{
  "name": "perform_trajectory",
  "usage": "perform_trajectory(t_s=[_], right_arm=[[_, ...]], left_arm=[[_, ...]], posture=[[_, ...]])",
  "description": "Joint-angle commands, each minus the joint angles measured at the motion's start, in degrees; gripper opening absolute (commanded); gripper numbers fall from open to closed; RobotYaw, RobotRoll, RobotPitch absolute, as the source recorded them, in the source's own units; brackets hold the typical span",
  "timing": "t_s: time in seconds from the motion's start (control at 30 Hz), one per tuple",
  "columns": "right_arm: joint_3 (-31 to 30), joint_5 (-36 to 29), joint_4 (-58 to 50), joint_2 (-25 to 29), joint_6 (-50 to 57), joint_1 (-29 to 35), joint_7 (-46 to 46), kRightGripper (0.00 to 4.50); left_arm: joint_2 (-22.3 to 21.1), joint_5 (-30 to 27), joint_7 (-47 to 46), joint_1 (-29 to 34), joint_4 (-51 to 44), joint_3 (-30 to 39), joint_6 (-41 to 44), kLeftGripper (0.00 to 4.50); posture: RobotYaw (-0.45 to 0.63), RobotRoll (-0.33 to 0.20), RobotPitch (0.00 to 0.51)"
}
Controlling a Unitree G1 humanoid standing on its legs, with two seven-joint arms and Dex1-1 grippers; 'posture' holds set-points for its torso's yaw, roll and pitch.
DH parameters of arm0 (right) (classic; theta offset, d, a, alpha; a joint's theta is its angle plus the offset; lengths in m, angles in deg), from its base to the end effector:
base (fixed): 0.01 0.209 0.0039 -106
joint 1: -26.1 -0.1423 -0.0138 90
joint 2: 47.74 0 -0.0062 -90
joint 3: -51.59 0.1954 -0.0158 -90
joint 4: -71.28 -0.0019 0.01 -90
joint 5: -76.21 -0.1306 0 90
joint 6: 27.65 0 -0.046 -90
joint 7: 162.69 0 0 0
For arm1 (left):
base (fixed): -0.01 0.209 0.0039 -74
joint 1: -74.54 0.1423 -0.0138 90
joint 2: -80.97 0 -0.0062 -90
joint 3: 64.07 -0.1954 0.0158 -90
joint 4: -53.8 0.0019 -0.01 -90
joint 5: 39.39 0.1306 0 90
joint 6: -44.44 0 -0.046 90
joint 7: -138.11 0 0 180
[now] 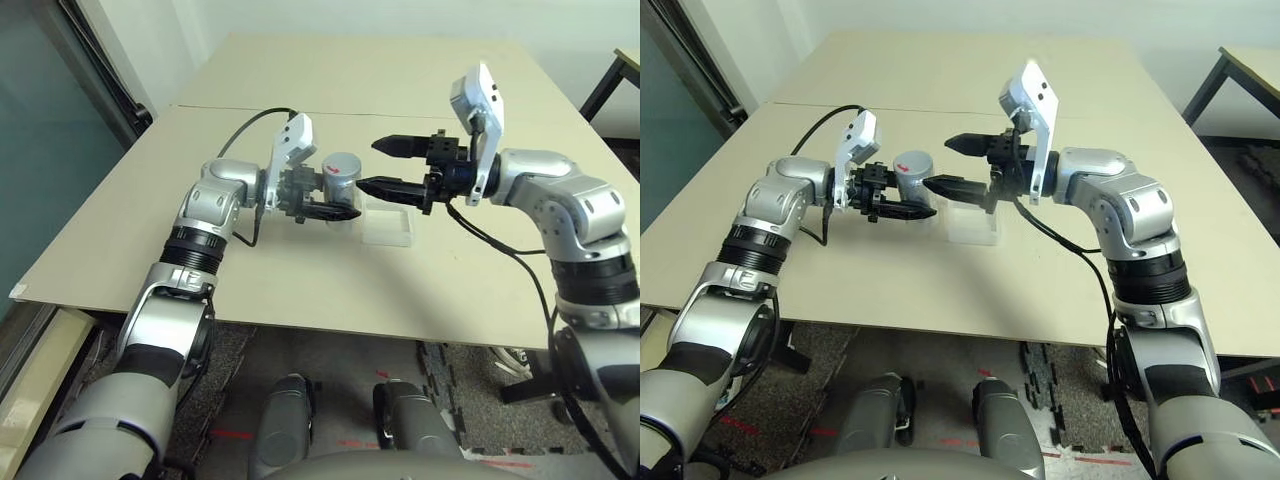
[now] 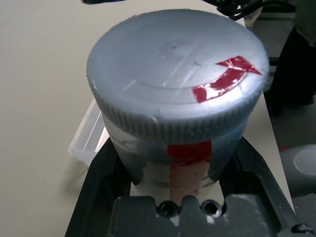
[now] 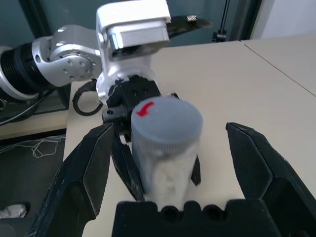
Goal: Pour the medicine from the bottle into the box.
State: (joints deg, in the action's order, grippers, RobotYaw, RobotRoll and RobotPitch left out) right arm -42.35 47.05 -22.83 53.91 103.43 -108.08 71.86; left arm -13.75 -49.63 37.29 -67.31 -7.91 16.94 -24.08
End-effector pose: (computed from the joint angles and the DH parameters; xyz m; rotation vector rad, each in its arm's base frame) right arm 0.2968 -0.1725 0.2165 -0.1336 -0.0003 1.2362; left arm 0.3469 0.1625 0.1788 0.2474 0.1953 -1.4769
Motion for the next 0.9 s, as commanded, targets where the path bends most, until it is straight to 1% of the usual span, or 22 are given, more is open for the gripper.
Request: perform_trajectory(t_s=[0.03,0.23,0.53,0.63,0.67,0.7,0.77,0.9], right_arm=[[-1.6,0.9,1.3,-0.7,-0.7,-1.2,0.1,4.50],[-2.5,1.8,3.1,-0.9,-1.5,-1.9,0.6,4.50],[-2.9,2.6,5.0,-1.9,-1.8,-3.0,0.9,4.50],[-2.8,2.3,4.9,-2.0,-1.2,-3.0,1.1,3.89],[-2.8,2.2,4.9,-2.0,-1.0,-2.9,1.2,3.57],[-2.9,2.2,5.0,-2.0,-0.9,-2.9,1.4,3.15],[-2.8,2.0,5.2,-1.8,-0.6,-2.7,2.0,2.55],[-2.6,1.6,5.7,-0.9,-0.2,-2.8,3.9,2.55]], left_arm=[[0.5,0.0,0.3,-1.7,1.6,-1.2,-1.1,2.57],[0.8,0.1,0.1,-2.6,3.3,-1.8,-2.2,2.57],[1.0,0.3,0.3,-2.6,3.0,-2.7,-2.5,2.57],[1.1,0.2,0.2,-2.5,2.9,-2.9,-2.6,2.57],[1.1,0.1,0.1,-2.5,2.9,-2.9,-2.6,2.57],[1.2,0.1,0.2,-2.6,2.9,-3.0,-2.6,2.57],[1.3,0.1,0.3,-2.7,2.7,-3.1,-2.7,2.57],[1.1,-0.3,0.6,-2.9,1.8,-3.2,-2.3,2.57]], posture=[[0.01,0.000,0.057],[0.02,0.000,0.057],[0.02,0.000,0.064],[0.02,0.000,0.068],[0.02,0.000,0.069],[0.02,0.000,0.069],[0.03,0.000,0.071],[0.03,0.000,0.075]])
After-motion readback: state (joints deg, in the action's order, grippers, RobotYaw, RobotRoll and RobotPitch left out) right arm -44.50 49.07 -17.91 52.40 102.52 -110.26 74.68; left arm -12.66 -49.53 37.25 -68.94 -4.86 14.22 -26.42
